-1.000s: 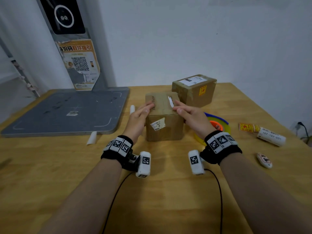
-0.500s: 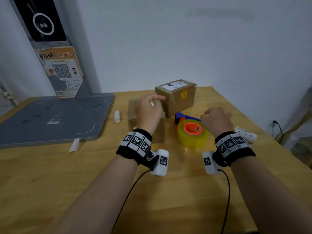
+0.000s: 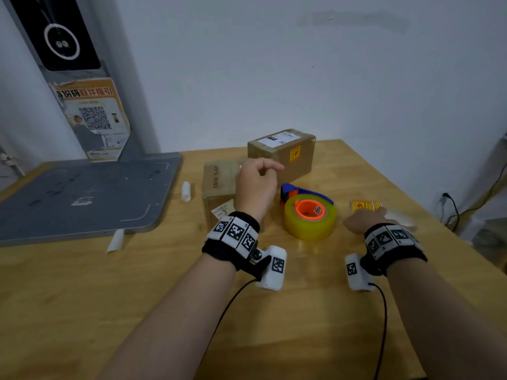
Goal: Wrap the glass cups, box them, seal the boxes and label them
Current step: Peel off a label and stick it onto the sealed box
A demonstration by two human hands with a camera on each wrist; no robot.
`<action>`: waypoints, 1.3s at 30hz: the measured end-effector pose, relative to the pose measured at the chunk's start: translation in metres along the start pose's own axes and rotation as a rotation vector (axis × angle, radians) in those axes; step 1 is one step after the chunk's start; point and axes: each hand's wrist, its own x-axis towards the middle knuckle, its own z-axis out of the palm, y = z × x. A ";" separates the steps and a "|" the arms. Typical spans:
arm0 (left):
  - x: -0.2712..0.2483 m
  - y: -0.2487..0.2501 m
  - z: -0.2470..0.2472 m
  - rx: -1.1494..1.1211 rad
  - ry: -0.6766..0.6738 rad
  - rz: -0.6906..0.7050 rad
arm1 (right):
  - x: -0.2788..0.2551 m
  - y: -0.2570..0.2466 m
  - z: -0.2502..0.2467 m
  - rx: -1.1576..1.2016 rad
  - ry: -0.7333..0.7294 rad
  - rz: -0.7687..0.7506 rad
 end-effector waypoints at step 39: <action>0.019 -0.023 0.013 -0.072 -0.233 -0.097 | 0.011 -0.013 -0.009 0.240 -0.056 -0.120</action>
